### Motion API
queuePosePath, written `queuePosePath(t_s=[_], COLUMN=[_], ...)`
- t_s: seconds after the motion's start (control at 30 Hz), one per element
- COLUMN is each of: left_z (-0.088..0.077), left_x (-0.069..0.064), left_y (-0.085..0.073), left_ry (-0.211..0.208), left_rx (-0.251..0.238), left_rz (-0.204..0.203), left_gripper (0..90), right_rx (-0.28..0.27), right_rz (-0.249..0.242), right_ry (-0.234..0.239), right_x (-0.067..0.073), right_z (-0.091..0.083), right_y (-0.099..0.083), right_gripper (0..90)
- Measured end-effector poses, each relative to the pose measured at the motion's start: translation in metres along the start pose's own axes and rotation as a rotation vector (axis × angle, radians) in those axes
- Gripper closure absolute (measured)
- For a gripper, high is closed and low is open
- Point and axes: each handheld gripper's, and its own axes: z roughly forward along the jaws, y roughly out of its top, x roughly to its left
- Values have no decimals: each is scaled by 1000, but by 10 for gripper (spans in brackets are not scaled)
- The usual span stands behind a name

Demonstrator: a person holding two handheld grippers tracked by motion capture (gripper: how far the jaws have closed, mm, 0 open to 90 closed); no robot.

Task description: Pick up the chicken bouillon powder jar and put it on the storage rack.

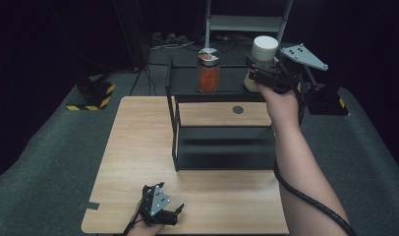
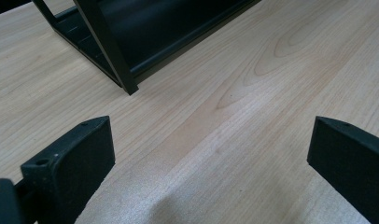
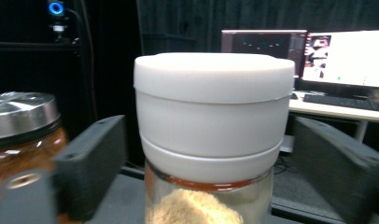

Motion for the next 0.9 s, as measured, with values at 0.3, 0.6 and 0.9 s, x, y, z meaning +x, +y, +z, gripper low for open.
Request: queuePosePath(t_s=[0.3, 0.6, 0.9], left_z=[0, 0, 0], left_x=[0, 0, 1], left_y=[0, -1, 0], left_ry=[0, -3, -4], left_rx=[-1, -4, -1], left_rz=[2, -2, 2], left_gripper=[9, 9, 9], right_rx=[-1, 0, 3], right_rz=[-6, -3, -14], right_ry=[-8, -4, -5], right_x=[4, 3, 5], right_z=[0, 0, -4], right_y=[-1, -1, 1], right_gripper=[0, 0, 0])
